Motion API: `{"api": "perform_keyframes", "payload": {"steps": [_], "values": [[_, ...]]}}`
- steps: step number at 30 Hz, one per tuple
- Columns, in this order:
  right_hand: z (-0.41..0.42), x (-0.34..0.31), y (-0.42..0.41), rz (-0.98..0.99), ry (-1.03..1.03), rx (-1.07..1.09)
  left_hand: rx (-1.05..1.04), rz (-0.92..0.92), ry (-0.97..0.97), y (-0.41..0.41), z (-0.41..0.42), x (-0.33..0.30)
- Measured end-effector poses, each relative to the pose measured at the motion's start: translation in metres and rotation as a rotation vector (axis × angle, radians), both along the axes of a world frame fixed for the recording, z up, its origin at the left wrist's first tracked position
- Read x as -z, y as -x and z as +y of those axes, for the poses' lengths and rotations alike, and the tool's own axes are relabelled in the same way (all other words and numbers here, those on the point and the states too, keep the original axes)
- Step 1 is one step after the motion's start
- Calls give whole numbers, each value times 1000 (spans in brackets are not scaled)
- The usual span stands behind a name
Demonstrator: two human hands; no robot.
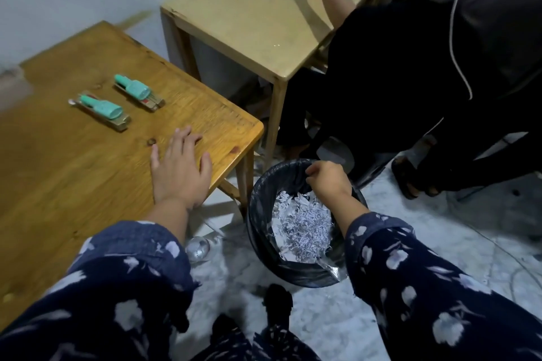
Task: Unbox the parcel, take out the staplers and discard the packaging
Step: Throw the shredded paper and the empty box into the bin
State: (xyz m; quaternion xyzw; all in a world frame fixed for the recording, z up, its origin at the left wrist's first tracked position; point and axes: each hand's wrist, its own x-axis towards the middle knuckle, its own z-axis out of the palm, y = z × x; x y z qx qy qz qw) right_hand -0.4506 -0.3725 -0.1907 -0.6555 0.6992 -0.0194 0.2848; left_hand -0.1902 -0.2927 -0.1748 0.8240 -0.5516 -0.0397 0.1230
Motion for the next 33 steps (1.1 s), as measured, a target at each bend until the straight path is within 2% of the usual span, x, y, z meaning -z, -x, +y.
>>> {"api": "perform_keyframes", "payload": {"steps": [3,7,11,16,24,28,33], "values": [[1,-17,-13,6,34,-56,25,20,-74,3,7,-9],[0,-49,-45,0,109,-190,82,162,-217,7,17,-34],[1,-83,-94,-48,120,-378,37,231,-273,-5,37,-55],[28,-106,-172,-101,122,-638,-160,267,-178,-39,95,-85],[137,-148,-303,-218,125,-1053,-657,192,-6,-122,248,-125],[191,-161,-358,-261,128,-1163,-811,165,79,-160,313,-139],[235,-159,-421,-268,155,-1165,-915,198,173,-217,374,-139]]}}
